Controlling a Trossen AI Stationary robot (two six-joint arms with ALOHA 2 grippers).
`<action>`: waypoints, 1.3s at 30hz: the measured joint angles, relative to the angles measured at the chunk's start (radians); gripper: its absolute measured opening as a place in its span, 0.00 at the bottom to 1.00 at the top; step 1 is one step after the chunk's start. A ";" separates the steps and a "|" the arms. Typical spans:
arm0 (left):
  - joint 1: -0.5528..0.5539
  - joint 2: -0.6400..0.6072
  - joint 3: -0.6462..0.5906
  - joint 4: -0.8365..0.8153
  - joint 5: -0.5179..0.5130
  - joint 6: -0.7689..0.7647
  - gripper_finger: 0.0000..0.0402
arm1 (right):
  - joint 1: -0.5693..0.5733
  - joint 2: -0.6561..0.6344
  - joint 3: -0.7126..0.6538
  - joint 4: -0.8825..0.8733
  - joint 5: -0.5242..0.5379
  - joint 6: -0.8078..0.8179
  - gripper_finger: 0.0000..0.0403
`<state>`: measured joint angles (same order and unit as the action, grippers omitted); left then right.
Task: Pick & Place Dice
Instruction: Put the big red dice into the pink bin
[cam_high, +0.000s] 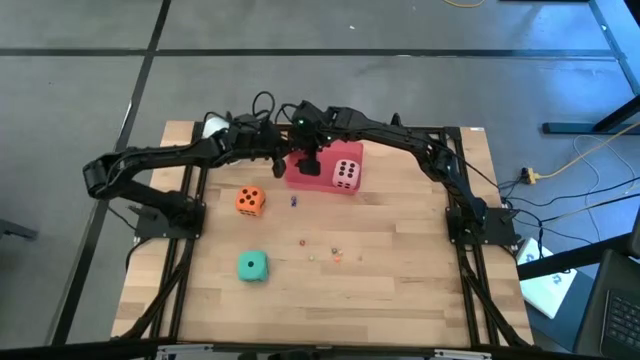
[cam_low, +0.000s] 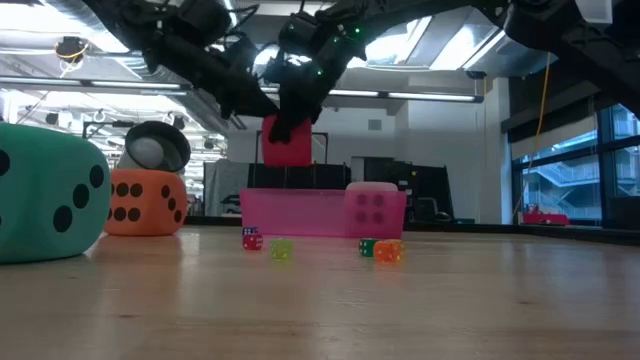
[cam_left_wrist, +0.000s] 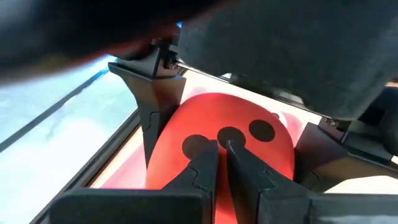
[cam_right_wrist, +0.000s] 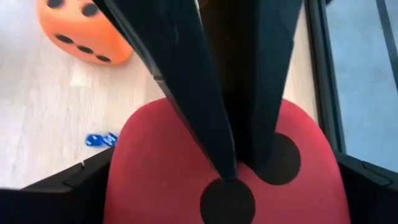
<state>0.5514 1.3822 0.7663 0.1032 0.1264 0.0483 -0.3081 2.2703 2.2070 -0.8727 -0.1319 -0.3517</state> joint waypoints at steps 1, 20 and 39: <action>0.000 0.016 0.008 -0.013 0.005 0.000 0.07 | 0.002 -0.001 0.000 0.002 0.001 -0.007 0.99; -0.002 -0.215 0.064 -0.140 -0.030 0.080 0.06 | -0.039 -0.067 0.011 -0.149 0.033 0.011 0.99; -0.023 -0.246 0.059 -0.047 0.029 0.079 0.07 | -0.020 -0.068 0.006 -0.042 -0.098 0.003 0.99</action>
<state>0.5285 1.1362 0.8257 0.0565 0.1557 0.1272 -0.3278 2.2019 2.2131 -0.9145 -0.2295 -0.3489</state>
